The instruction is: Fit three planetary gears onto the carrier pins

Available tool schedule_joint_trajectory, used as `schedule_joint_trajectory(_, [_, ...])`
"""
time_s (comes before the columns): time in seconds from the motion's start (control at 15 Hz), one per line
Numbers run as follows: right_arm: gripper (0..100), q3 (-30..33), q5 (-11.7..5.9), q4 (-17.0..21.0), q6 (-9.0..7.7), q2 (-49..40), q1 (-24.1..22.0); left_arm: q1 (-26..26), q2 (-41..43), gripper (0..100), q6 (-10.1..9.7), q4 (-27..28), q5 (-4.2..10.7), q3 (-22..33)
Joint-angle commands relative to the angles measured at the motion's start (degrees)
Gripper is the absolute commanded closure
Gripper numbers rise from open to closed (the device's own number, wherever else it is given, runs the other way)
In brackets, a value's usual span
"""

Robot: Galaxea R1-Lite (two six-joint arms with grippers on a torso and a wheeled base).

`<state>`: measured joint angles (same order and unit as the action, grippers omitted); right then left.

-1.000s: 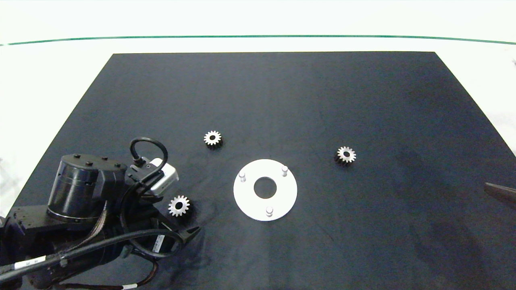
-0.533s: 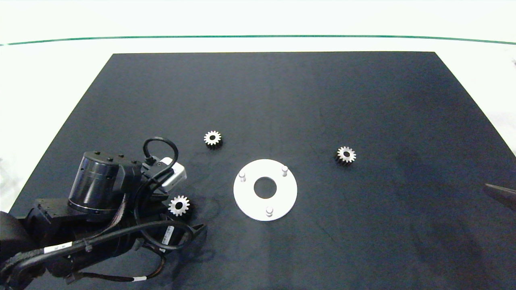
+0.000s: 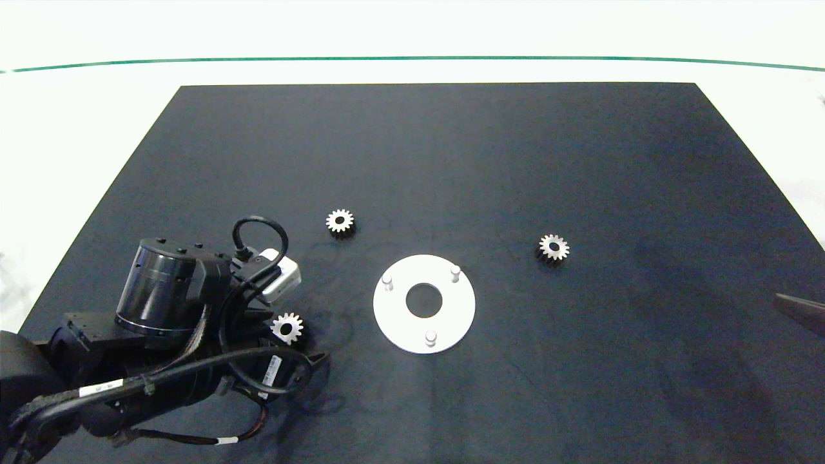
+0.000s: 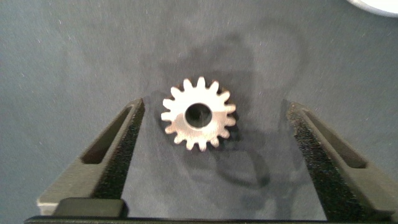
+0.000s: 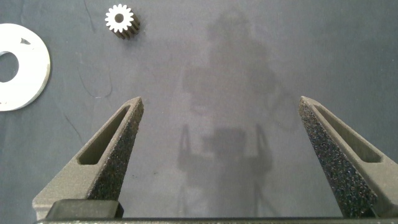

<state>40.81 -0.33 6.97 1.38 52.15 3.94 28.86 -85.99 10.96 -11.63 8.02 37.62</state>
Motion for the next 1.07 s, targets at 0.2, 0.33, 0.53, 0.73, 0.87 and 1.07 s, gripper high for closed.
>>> schedule_joint_trajectory(0.2, [0,0.06,-0.02,-0.03,0.03,-0.03,0.02,-0.03,0.12,17,0.03,-0.06,0.06,0.26])
schedule_joint_trajectory(0.33, [0,-0.03,-0.02,0.06,0.03,-0.03,0.02,0.06,0.12,22,0.03,-0.06,0.06,0.08])
schedule_joint_trajectory(0.53, [0,0.06,-0.02,-0.03,-0.06,-0.12,0.02,-0.11,-0.32,28,0.03,-0.15,0.06,0.00])
schedule_joint_trajectory(0.73, [0,-0.03,-0.02,-0.03,-0.06,-0.12,0.11,0.06,-0.40,34,0.03,-0.15,0.06,0.00])
schedule_joint_trajectory(0.87, [0,-0.03,-0.02,-0.03,-0.06,-0.12,0.11,0.15,-0.40,38,0.03,-0.15,0.06,0.00])
schedule_joint_trajectory(1.07, [0,-0.03,-0.02,-0.03,-0.06,-0.12,0.11,0.15,-0.58,44,0.03,-0.24,0.06,0.08])
